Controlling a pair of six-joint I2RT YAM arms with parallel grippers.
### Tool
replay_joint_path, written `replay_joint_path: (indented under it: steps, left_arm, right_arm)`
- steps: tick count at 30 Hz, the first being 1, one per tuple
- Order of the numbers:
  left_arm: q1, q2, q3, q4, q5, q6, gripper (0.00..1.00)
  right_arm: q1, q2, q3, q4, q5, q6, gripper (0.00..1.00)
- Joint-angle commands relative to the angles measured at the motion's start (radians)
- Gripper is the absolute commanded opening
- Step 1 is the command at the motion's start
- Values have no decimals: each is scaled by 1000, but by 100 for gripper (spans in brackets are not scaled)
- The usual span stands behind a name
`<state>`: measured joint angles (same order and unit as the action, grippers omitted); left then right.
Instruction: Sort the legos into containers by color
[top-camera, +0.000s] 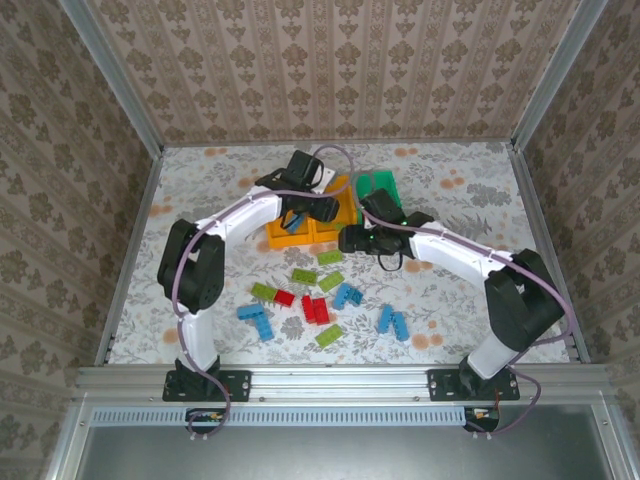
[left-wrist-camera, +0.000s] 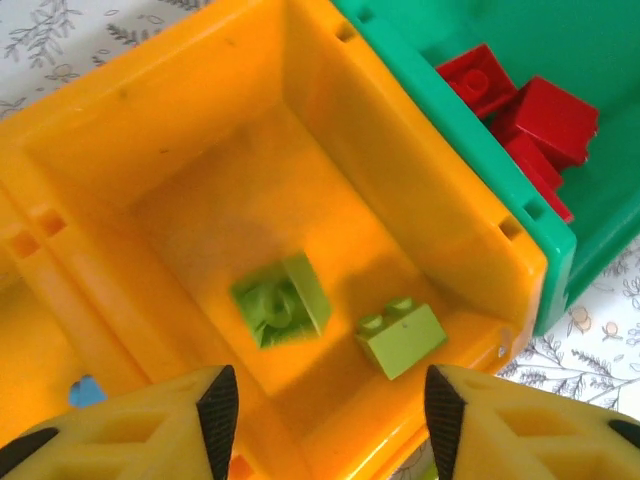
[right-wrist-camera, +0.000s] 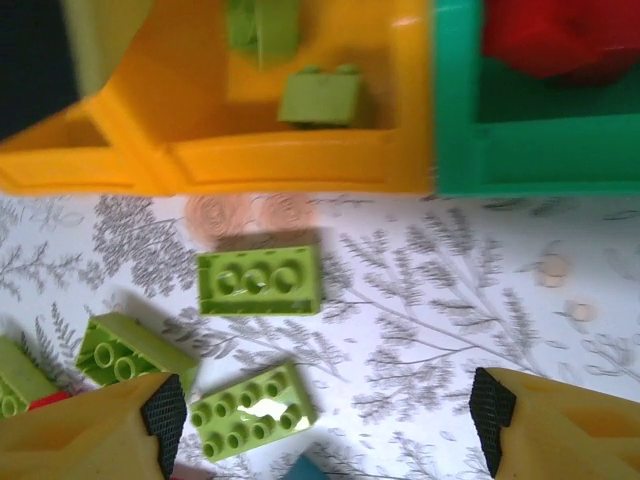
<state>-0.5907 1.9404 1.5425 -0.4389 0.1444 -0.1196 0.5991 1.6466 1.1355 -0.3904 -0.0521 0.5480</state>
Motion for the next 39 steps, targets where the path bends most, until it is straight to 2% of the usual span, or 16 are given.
replay_joint_path:
  steps: [1,3,6,13,21,29,35,39]
  left_arm:
    - [24,-27,19,26,37,-88,59]
    - [28,-53,-4,56,49,-105,66]
    - [33,-110,-59,101,36,-135,100]
    - [110,-254,-232,154,-31,-222,100]
    - [225,-381,-428,163,-81,-271,100]
    - [280,-482,-572,185,-94,-259,100]
    - [304,-532,-636,193,-95,-260,100]
    - [314,-553,-651,193,-96,-259,100]
  right_arm:
    - [45,53,46,-57,42,-51,83]
    - [65,89,72,-65,49,-47,85]
    - [95,151,137,-102,70,-42,92]
    - [147,278,244,-164,136,-6,99]
    - [157,364,302,-217,183,15,99]
    - [155,415,342,-215,191,4,98]
    - [156,464,398,-258,208,-14,93]
    - [158,502,443,-346,254,-35,80]
